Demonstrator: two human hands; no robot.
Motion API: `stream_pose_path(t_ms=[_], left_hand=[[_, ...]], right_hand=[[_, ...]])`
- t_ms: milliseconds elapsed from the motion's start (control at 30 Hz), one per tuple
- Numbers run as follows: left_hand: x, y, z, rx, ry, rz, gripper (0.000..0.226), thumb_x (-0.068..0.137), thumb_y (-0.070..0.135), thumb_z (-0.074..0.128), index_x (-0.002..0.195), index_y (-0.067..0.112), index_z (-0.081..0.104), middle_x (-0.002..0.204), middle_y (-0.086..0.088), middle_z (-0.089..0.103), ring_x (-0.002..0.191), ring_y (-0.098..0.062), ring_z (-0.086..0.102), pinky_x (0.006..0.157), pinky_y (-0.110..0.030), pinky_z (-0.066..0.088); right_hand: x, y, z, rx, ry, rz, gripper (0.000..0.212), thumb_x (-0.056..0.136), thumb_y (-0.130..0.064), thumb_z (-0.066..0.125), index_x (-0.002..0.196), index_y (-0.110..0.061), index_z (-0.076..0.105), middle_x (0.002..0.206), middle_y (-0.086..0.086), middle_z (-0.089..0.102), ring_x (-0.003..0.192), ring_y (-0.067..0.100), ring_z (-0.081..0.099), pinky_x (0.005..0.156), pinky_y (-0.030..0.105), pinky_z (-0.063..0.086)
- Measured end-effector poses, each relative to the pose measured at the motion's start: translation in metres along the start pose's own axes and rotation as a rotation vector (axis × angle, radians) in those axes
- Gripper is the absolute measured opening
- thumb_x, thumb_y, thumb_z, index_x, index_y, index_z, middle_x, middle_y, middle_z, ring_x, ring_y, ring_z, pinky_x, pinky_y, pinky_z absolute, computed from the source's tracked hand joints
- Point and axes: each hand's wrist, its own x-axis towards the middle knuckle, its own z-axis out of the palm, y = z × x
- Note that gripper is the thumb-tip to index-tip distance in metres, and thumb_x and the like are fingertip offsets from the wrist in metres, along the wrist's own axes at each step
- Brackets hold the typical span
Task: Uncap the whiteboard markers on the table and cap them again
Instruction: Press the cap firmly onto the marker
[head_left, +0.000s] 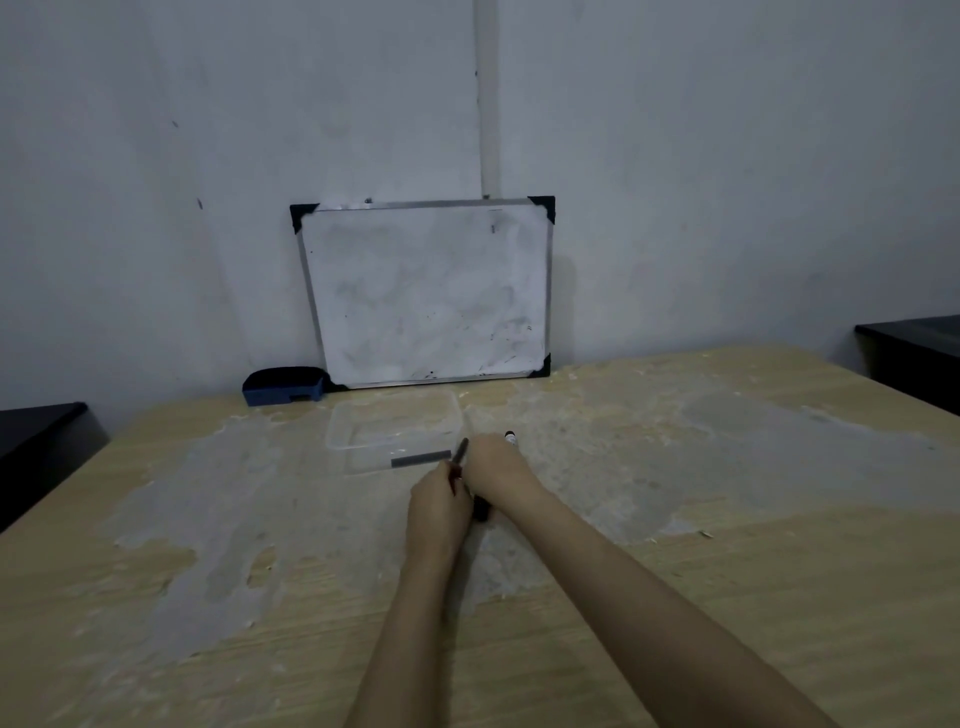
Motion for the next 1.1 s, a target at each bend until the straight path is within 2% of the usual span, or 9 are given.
stream_pose_path(t_ms=[67,167,233,300,367,567,767,933,1100], left_hand=[[-0.001,-0.001,0.000,-0.007,-0.005,0.018,0.022,0.090,0.007,0.042,0.092,0.001,0.063,0.098,-0.020,0.070,0.088,-0.030,0.064,0.071,-0.032,0.048],[-0.002,0.000,-0.001,0.016,-0.008,0.011,0.026,0.090,0.007,0.041,0.101,0.003,0.064,0.102,-0.018,0.070,0.091,-0.028,0.064,0.073,-0.030,0.048],[-0.002,0.000,-0.001,0.050,-0.016,0.019,0.029,0.090,0.007,0.040,0.106,0.003,0.064,0.106,-0.018,0.069,0.094,-0.029,0.064,0.077,-0.031,0.049],[-0.002,0.001,0.000,0.088,-0.032,0.040,0.030,0.090,0.007,0.040,0.108,0.002,0.064,0.110,-0.018,0.067,0.096,-0.028,0.063,0.080,-0.031,0.049],[-0.002,0.002,0.001,0.126,-0.045,0.050,0.030,0.091,0.008,0.040,0.109,0.003,0.064,0.111,-0.016,0.066,0.097,-0.027,0.062,0.082,-0.032,0.049],[-0.005,0.002,0.001,0.071,-0.021,0.042,0.032,0.096,0.023,0.038,0.119,0.005,0.052,0.117,-0.015,0.059,0.104,-0.026,0.056,0.083,-0.032,0.046],[-0.008,0.005,0.002,-0.034,0.030,0.129,0.046,0.096,0.033,0.038,0.139,0.014,0.034,0.136,-0.010,0.044,0.125,-0.023,0.042,0.098,-0.033,0.041],[-0.007,0.006,0.004,0.107,-0.047,0.291,0.035,0.098,0.023,0.035,0.126,0.009,0.050,0.132,-0.008,0.051,0.121,-0.021,0.042,0.098,-0.028,0.038],[-0.009,0.004,0.000,0.174,-0.019,0.327,0.034,0.100,0.024,0.029,0.123,0.008,0.049,0.128,-0.007,0.052,0.114,-0.019,0.044,0.091,-0.023,0.037]], right_hand=[[-0.001,-0.001,-0.006,0.010,0.031,-0.020,0.016,0.089,-0.005,0.048,0.082,-0.003,0.062,0.108,0.016,0.067,0.105,0.030,0.059,0.110,0.041,0.033],[0.001,0.004,-0.017,-0.052,0.202,0.022,0.019,0.092,-0.006,0.045,0.098,-0.005,0.063,0.107,0.010,0.066,0.098,0.026,0.062,0.077,0.030,0.046],[0.001,0.012,-0.019,-0.171,0.263,0.100,0.021,0.092,-0.004,0.046,0.105,-0.008,0.062,0.112,0.010,0.064,0.105,0.025,0.059,0.088,0.039,0.047],[-0.002,0.021,-0.014,-0.365,0.202,0.192,0.021,0.093,-0.016,0.049,0.111,-0.016,0.061,0.116,0.010,0.060,0.113,0.026,0.052,0.104,0.068,0.022],[-0.002,0.030,0.002,-0.451,0.166,0.250,0.029,0.095,-0.029,0.046,0.121,-0.021,0.055,0.118,0.013,0.057,0.116,0.032,0.048,0.102,0.075,-0.001],[-0.003,0.053,0.006,-0.283,0.316,0.304,0.016,0.092,-0.007,0.046,0.103,-0.011,0.058,0.106,0.010,0.064,0.116,0.033,0.048,0.102,0.074,-0.003],[-0.007,0.090,0.017,0.055,0.405,-0.048,0.023,0.086,0.008,0.041,0.098,-0.012,0.043,0.099,0.012,0.060,0.103,0.031,0.050,0.106,0.055,0.024],[-0.004,0.090,0.027,0.080,0.402,-0.163,0.019,0.089,0.001,0.042,0.097,-0.016,0.047,0.095,0.008,0.062,0.097,0.030,0.051,0.093,0.044,0.034],[-0.005,0.094,0.028,0.033,0.307,-0.200,0.022,0.096,-0.013,0.040,0.114,-0.018,0.051,0.113,0.005,0.055,0.109,0.026,0.044,0.098,0.044,0.029]])
